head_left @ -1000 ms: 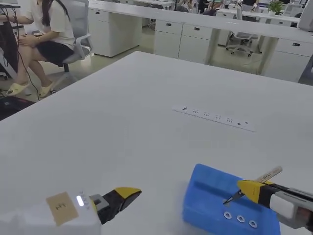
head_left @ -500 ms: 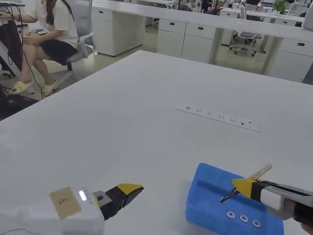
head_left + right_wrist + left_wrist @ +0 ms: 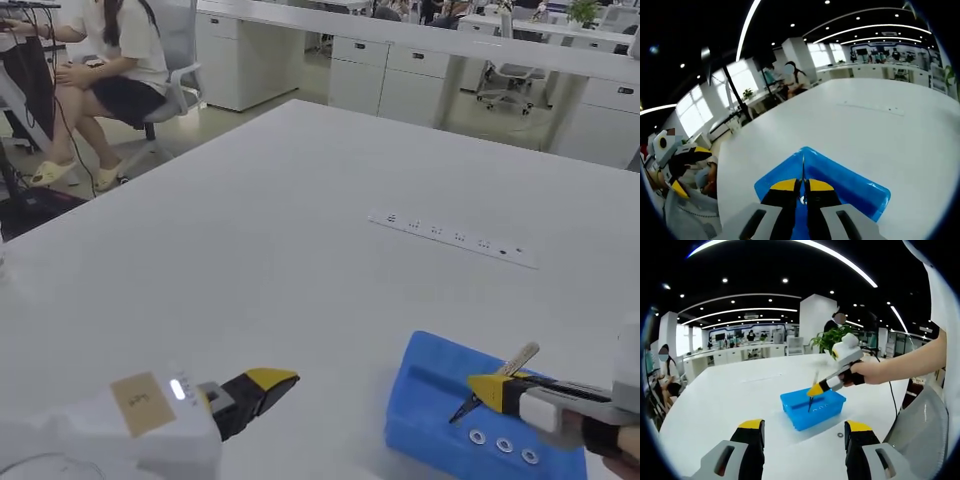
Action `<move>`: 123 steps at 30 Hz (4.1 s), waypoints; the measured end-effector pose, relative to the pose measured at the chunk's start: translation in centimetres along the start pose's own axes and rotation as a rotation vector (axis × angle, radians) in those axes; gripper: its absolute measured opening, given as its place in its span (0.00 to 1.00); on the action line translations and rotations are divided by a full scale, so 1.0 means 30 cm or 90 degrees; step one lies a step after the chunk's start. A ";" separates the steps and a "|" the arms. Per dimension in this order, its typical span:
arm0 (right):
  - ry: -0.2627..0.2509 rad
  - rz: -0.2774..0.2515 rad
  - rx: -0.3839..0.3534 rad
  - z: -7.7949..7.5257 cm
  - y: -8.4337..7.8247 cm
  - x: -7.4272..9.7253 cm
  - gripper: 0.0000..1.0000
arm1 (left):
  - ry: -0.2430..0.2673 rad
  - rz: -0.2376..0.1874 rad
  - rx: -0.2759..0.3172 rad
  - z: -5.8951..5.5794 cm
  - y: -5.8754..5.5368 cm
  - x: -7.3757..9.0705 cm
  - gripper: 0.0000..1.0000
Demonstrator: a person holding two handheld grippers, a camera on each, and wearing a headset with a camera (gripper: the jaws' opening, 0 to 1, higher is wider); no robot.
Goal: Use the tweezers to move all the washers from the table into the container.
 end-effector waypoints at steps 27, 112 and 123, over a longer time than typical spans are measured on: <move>0.013 -0.030 0.060 0.025 0.018 0.059 0.04 | -0.002 0.002 -0.004 -0.001 0.000 0.001 0.64; 0.064 0.126 0.265 0.231 -0.250 0.138 0.03 | -0.048 -0.023 0.012 -0.021 0.013 -0.007 0.65; 0.050 0.165 0.384 0.265 -0.154 0.129 0.03 | -0.058 -0.010 0.004 -0.028 0.007 -0.012 0.64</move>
Point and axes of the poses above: the centre of the closed fingertips' face, and the gripper's own axes: x roughly backward along the fingers, z roughly to its left, y roughly out of its top, the point moved 10 cm from there along x, roughly backward along the fingers, and after that the axes turned 6 degrees about -x, right-handed, at the moved point
